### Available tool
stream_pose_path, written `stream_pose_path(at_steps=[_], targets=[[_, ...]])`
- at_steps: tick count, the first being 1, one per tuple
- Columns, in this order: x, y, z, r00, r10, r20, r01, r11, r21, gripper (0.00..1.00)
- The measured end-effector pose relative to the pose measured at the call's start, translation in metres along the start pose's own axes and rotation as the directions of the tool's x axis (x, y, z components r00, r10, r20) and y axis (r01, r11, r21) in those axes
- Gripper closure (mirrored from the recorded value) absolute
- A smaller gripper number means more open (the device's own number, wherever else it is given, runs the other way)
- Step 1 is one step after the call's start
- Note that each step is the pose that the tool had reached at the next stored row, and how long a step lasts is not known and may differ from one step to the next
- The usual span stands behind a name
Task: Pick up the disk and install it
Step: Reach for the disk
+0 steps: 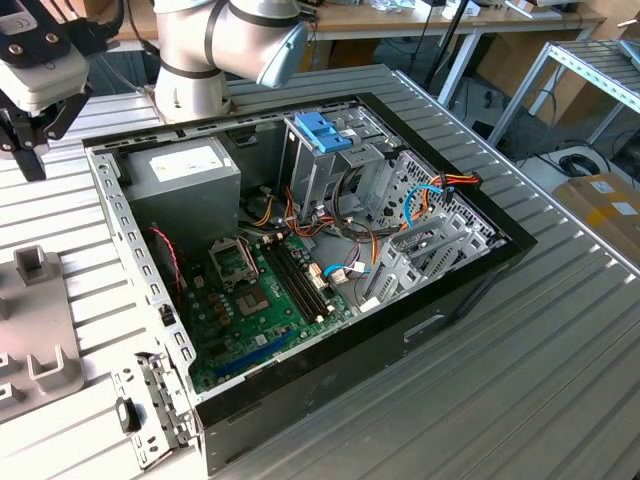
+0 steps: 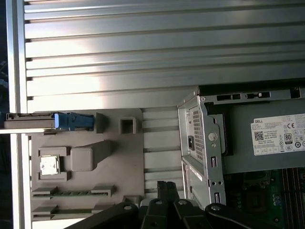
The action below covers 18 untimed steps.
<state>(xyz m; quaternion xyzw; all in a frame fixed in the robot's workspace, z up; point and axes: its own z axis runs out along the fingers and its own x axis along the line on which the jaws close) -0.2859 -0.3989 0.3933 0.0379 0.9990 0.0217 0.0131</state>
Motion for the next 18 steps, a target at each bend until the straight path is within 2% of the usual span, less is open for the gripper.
stream_pose_path(at_steps=[18], targets=[[0.0183, -0.0014, -0.0005, 1.0, 0.0, 0.0, 0.0, 1.0, 0.0, 0.9]])
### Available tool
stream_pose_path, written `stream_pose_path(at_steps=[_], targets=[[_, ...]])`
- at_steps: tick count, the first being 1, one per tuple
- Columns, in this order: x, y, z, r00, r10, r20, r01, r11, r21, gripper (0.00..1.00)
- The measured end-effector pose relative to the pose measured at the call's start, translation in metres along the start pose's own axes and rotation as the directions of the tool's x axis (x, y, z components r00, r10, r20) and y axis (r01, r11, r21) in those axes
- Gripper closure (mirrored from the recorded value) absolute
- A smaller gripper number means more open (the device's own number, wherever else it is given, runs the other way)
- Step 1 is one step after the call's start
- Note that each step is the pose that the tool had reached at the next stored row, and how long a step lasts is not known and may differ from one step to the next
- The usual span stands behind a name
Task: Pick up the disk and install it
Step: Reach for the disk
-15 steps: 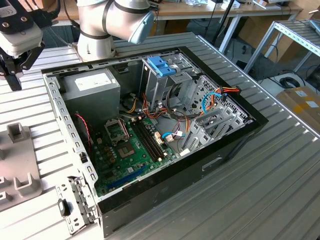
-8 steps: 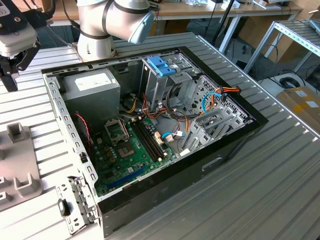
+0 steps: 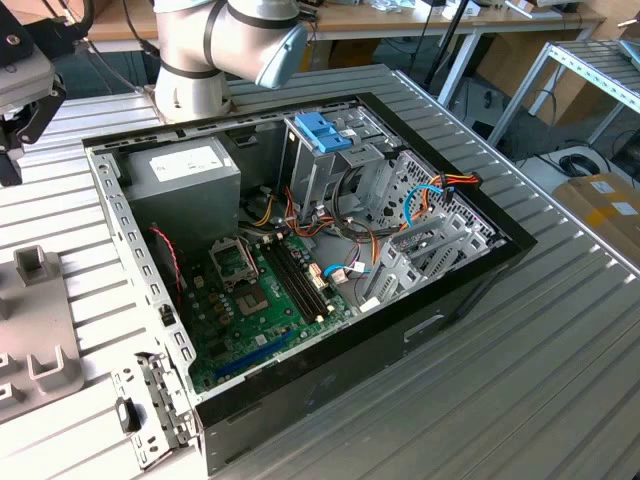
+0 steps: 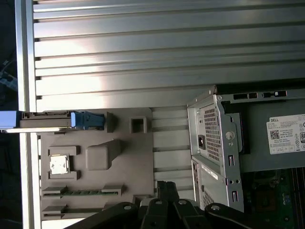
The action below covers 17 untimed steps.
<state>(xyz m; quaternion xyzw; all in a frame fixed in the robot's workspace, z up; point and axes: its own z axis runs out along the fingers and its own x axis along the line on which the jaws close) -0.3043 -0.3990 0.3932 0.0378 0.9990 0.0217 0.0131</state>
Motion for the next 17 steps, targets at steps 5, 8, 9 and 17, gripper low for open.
stream_pose_path(at_steps=[5, 8, 9, 17], targets=[[0.0052, -0.0004, -0.0001, 1.0, 0.0, 0.0, 0.0, 1.0, 0.0, 0.9], [0.0081, -0.0006, -0.0002, 1.0, 0.0, 0.0, 0.0, 1.0, 0.0, 0.9], [0.009, -0.0007, -0.0002, 1.0, 0.0, 0.0, 0.0, 1.0, 0.0, 0.9], [0.0182, -0.0014, -0.0004, 1.0, 0.0, 0.0, 0.0, 1.0, 0.0, 0.9]])
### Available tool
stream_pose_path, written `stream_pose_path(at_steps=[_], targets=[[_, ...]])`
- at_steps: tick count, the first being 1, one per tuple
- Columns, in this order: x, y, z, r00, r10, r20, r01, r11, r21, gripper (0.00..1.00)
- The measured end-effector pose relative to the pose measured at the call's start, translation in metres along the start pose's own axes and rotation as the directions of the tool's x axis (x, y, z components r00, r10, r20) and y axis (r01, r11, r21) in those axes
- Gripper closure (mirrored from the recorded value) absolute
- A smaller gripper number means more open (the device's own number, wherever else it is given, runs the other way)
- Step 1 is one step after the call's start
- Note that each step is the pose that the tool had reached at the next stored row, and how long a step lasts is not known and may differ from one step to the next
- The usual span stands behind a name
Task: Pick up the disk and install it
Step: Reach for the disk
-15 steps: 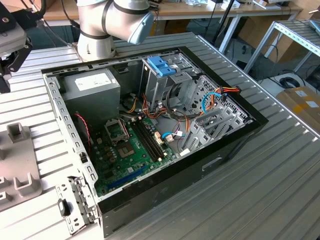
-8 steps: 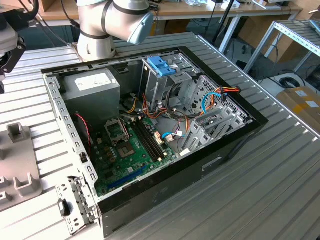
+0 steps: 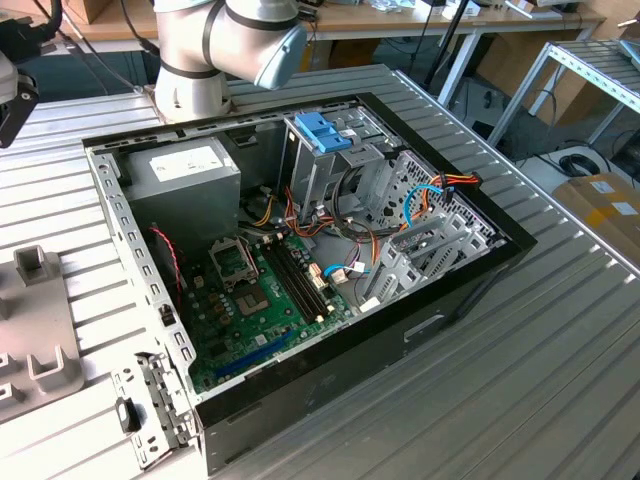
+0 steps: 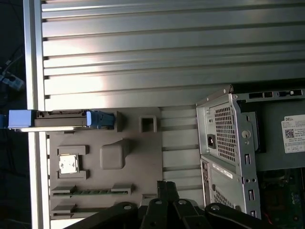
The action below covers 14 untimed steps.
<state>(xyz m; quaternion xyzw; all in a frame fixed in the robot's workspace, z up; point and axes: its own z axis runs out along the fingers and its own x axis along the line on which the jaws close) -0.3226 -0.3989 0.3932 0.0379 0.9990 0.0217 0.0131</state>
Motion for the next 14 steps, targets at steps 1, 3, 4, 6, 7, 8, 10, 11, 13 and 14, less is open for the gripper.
stream_pose_path(at_steps=[1, 3, 4, 6, 7, 8, 10, 11, 13, 14], targets=[[0.0009, -0.0001, 0.0, 1.0, 0.0, 0.0, 0.0, 1.0, 0.0, 0.9], [0.004, -0.0003, -0.0001, 1.0, 0.0, 0.0, 0.0, 1.0, 0.0, 0.9], [0.005, -0.0004, -0.0001, 1.0, 0.0, -0.0001, 0.0, 1.0, 0.0001, 0.9], [0.0072, -0.0006, -0.0002, 1.0, 0.0, 0.0, 0.0, 1.0, 0.0, 0.9], [0.0081, -0.0006, -0.0002, 1.0, 0.0, 0.0, 0.0, 1.0, 0.0, 0.9], [0.0089, -0.0007, -0.0002, 1.0, 0.0, 0.0, 0.0, 1.0, 0.0, 0.9], [0.0111, -0.0008, -0.0002, 1.0, 0.0, 0.0, 0.0, 1.0, 0.0, 0.9], [0.0128, -0.001, -0.0003, 1.0, 0.0, 0.0, 0.0, 1.0, 0.0, 0.9], [0.0148, -0.0011, -0.0003, 1.0, 0.0, 0.0, 0.0, 1.0, 0.0, 0.9], [0.0163, -0.0012, -0.0003, 1.0, 0.0, 0.0001, 0.0, 1.0, 0.0, 0.9]])
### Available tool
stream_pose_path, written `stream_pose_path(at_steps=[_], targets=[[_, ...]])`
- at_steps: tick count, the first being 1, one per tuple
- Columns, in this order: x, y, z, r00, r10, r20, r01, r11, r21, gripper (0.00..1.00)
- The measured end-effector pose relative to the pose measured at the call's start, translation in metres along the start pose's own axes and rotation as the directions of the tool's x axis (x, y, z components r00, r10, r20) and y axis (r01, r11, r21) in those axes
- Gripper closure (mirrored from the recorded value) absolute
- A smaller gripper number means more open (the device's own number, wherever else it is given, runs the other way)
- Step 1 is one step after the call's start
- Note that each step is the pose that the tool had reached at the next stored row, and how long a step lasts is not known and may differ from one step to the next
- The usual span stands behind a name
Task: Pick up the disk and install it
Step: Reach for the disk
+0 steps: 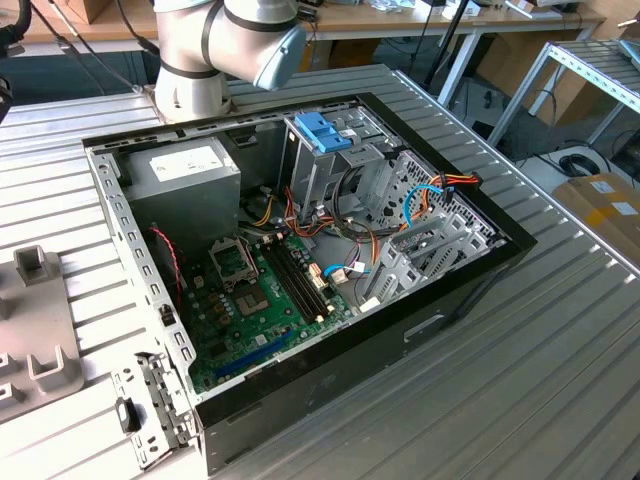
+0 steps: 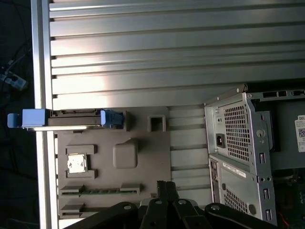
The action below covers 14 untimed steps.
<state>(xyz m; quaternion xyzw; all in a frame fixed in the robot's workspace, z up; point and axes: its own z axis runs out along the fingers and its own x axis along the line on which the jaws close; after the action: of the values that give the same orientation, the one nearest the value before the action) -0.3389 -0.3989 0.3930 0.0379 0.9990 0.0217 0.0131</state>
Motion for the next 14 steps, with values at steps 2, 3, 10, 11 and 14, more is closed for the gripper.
stream_pose_path(at_steps=[2, 3, 10, 11, 14], targets=[[0.002, -0.0002, -0.0001, 1.0, 0.0, -0.0001, 0.0, 1.0, 0.0001, 0.9], [0.0033, -0.0003, -0.0001, 1.0, 0.0, -0.0001, 0.0, 1.0, 0.0001, 0.9], [0.0107, -0.0008, -0.0003, 1.0, 0.0, -0.0001, 0.0, 1.0, 0.0001, 0.9], [0.0119, -0.0009, -0.0003, 1.0, 0.0, -0.0001, 0.0, 1.0, 0.0001, 0.9], [0.0152, -0.0012, -0.0003, 1.0, 0.0, 0.0, 0.0, 1.0, 0.0, 0.9]])
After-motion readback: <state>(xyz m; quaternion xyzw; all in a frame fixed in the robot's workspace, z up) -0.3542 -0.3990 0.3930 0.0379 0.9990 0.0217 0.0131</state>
